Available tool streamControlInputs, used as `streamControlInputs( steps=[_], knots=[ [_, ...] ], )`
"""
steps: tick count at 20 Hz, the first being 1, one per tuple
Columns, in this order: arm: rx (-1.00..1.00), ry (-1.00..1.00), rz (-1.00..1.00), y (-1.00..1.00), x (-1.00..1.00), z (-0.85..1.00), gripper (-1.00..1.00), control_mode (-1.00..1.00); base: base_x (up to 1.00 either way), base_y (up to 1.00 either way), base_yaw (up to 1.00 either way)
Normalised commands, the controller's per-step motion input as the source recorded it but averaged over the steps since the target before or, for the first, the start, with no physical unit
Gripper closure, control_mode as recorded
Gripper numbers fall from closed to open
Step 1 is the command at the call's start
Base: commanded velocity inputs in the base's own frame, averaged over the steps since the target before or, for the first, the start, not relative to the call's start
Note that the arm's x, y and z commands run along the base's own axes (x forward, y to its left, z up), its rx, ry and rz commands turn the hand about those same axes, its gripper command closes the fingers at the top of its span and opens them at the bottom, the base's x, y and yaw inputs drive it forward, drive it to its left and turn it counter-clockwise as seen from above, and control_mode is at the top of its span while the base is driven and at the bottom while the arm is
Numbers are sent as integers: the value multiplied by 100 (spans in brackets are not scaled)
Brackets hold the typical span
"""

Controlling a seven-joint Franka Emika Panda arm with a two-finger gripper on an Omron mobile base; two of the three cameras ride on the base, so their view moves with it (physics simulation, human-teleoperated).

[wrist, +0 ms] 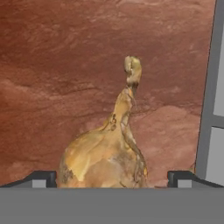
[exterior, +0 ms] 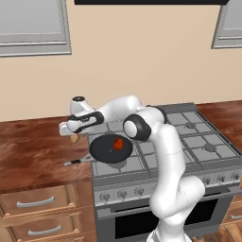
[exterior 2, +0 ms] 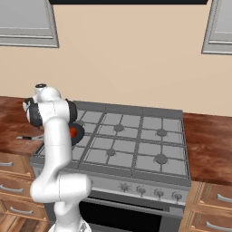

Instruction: Place the pan on the front left burner on the stove. Then place the tomato and the onion in the pan and turn on the front left burner.

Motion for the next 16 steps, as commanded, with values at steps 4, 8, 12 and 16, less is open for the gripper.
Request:
streamControlInputs(
  steps=[4,8,12,16],
  knots=[
    [2,0,0,14,0,-12,-100,-100,0,0,0],
    [1,0,0,19,0,-6,100,-100,0,0,0],
    [0,0,0,8,0,0,100,-100,0,0,0],
    [0,0,0,0,0,7,100,-100,0,0,0]
  ],
)
